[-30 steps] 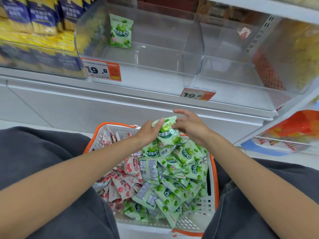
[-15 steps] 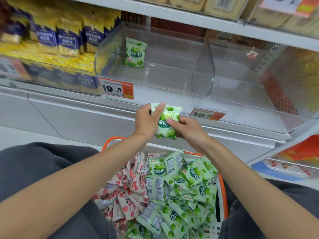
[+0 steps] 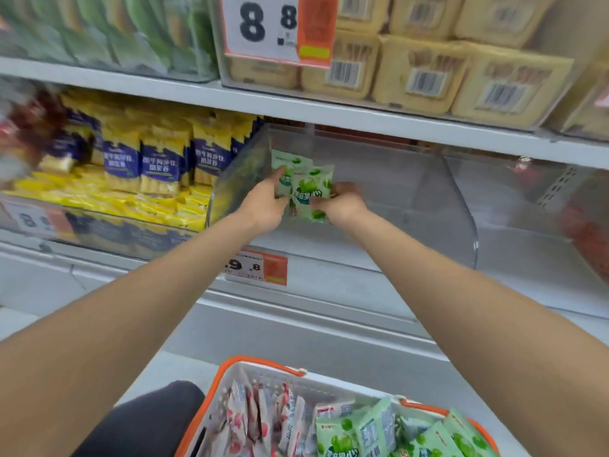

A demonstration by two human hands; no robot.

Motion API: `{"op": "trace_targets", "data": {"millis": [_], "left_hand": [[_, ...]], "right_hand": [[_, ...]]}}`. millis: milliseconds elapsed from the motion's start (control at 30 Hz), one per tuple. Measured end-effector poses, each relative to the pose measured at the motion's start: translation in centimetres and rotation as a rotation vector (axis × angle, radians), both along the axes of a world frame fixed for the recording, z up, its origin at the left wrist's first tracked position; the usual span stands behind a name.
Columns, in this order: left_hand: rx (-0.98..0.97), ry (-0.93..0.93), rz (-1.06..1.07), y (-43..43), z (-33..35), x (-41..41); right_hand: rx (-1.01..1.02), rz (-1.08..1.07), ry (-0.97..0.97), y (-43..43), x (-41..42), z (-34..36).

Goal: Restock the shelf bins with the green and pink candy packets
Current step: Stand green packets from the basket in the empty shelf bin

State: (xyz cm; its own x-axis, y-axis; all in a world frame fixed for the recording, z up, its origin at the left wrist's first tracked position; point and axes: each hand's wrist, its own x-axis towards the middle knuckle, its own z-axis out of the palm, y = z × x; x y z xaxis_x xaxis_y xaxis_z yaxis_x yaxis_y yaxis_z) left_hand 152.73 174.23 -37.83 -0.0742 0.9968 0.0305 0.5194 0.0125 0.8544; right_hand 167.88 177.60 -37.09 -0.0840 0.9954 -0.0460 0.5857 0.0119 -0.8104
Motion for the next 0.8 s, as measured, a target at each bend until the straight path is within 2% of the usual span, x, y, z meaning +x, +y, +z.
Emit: {"op": "trace_targets", "data": {"millis": [67,267,467,533,667,800], "left_hand": [[-0.026,0.013,-0.033,1.1,-0.9,-0.8],[-0.094,0.187,-0.033,4.2,-2.4,-1.9],[-0.162,0.450,-0.013,5.9,-2.7,-1.4],[-0.181,0.487,-0.002,6.1,-2.8,-1.4],[-0.199,0.463,0.001,6.5,-3.2,-1.6],[-0.181,0.308,0.033,7.0,-3.3,-1.5]], "right_hand": [[-0.001,0.013,-0.122,2.4,-1.8,-1.0],[-0.023,-0.038,-0.189,5.6,-3.5,-4.1],[-0.001,-0.040,-0.033,6.9,-4.2,-4.9],[-0.005,-0.037,-0.030,6.9,-4.5,-5.2],[-0.007,-0.063,-0.059,7.1,-4.7,-5.3],[-0.017,-0.072,0.078,7.6,-4.9,-5.5]]}}
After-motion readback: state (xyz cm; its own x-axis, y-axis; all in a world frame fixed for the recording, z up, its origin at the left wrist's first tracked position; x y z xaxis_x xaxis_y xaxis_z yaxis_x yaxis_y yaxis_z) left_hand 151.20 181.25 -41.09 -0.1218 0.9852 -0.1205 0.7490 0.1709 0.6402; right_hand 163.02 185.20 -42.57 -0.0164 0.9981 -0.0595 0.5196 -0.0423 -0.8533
